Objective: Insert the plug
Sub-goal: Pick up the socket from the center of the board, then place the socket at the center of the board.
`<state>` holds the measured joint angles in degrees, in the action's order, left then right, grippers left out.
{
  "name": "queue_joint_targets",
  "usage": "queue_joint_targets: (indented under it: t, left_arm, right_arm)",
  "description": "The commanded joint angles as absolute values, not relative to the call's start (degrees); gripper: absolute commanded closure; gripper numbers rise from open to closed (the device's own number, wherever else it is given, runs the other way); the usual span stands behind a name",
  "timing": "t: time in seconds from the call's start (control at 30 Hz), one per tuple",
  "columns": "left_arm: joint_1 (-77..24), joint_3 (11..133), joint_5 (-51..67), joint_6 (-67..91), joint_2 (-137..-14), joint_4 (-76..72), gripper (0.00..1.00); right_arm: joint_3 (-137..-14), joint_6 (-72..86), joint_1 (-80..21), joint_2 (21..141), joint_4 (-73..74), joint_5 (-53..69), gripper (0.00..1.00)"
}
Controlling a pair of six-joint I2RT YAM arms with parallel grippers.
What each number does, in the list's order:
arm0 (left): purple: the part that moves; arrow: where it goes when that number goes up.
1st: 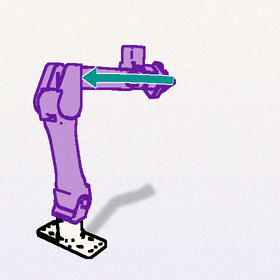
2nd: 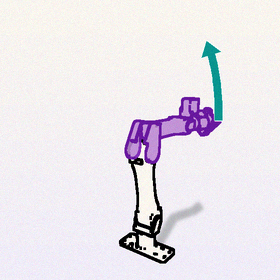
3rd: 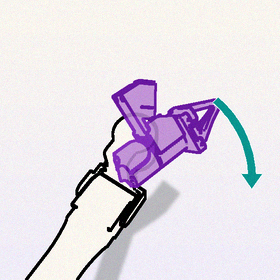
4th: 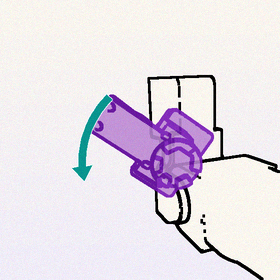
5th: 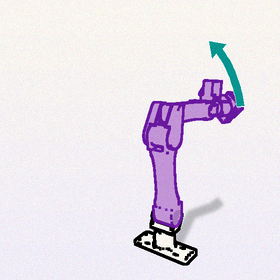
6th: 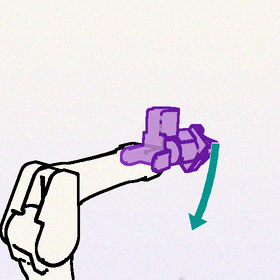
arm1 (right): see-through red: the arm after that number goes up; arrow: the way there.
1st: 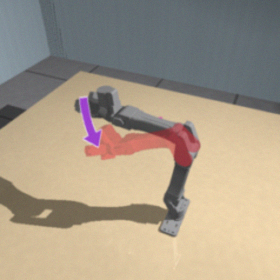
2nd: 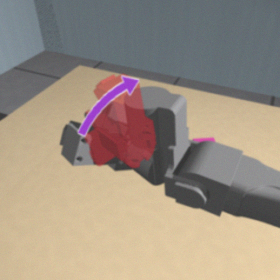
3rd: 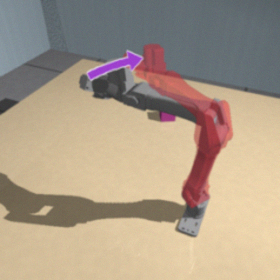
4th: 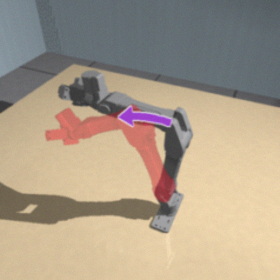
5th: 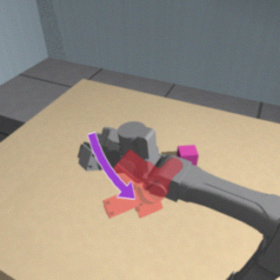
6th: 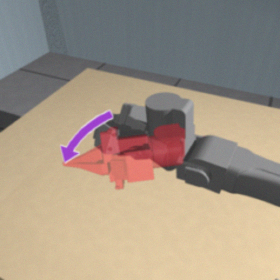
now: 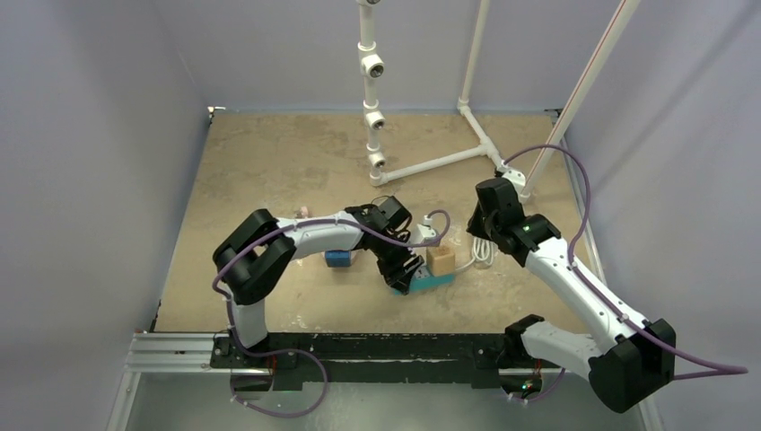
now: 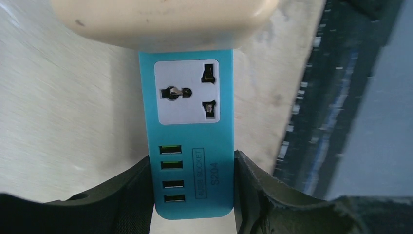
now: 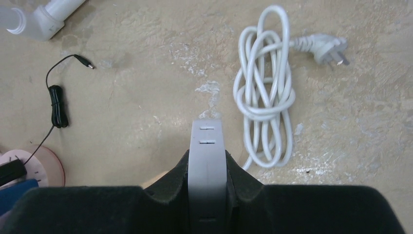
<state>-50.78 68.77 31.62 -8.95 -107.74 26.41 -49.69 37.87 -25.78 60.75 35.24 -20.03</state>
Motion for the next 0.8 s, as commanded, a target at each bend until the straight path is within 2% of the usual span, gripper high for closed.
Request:
queue_joint_targets:
  t: [0.0,0.1,0.17,0.27,0.4,0.57,0.77]
  left_arm:
    - [-49.36,62.85,45.19,15.61,-101.85,16.63,0.86]
    - [-47.61,59.21,51.33,25.0,-103.13,7.72,0.89]
    - [-45.57,57.32,54.14,28.09,-104.51,3.52,0.95]
    - [-40.37,54.42,58.5,33.95,-108.2,-5.4,0.95]
    - [-38.41,56.33,60.61,28.31,-111.82,-4.02,0.96]
    - [-37.86,57.55,61.07,28.75,-116.35,-5.91,0.95]
    - [-37.53,57.75,60.9,29.88,-118.71,-8.45,0.89]
  right_arm:
    - [-54.87,34.2,-25.11,61.78,33.02,-21.18,1.0]
    - [-57.02,31.28,-24.79,62.48,32.3,-18.97,1.0]
    - [-57.22,28.68,-24.86,62.49,31.3,-16.66,1.0]
    - [-56.71,26.05,-24.71,62.34,29.69,-12.45,1.0]
    - [-56.34,23.85,-24.72,63.51,29.18,-6.44,1.0]
    - [-57.29,22.43,-24.73,66.26,30.51,-0.24,1.0]
    - [-57.15,21.28,-24.76,70.32,27.77,4.22,1.0]
